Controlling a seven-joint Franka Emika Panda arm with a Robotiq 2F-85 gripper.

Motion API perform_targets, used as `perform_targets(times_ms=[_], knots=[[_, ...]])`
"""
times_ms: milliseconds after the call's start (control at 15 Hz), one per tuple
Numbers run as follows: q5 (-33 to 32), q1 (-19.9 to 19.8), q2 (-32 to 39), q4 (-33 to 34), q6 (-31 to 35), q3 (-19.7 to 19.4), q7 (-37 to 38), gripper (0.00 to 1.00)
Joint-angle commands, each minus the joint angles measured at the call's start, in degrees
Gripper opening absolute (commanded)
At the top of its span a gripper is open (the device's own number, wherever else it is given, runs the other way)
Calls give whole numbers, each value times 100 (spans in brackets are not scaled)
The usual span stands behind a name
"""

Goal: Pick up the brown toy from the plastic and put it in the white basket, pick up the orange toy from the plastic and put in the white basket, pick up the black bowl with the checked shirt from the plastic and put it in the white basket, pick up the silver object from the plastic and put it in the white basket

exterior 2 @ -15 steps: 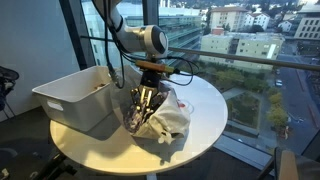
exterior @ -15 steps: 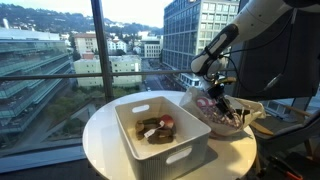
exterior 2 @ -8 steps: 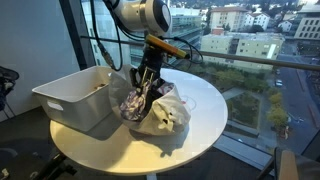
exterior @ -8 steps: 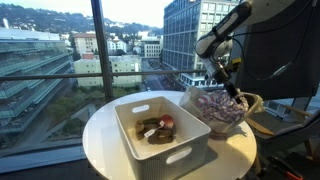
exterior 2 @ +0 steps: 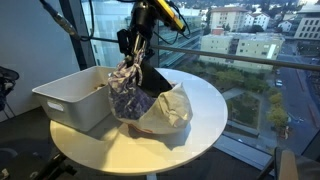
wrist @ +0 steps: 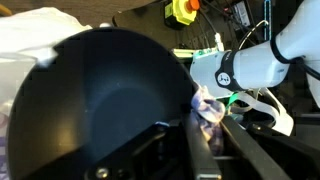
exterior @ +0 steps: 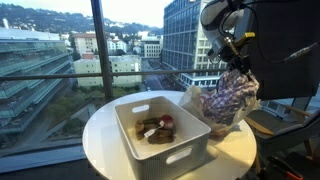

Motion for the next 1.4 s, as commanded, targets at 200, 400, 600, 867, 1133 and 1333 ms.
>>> perform_targets(times_ms=[200, 400, 600, 867, 1133, 1333], knots=[[-697, 848, -628, -416, 564, 399, -101, 11], [-493, 1123, -1009, -386, 807, 541, 513, 11], [-183, 1326, -1211, -97, 843, 611, 1279, 11], [469, 1479, -1297, 266, 1046, 623, 2246, 11], [675, 1701, -1478, 423, 1611, 798, 3330, 11], [511, 1909, -1748, 541, 1879, 1015, 4094, 11]])
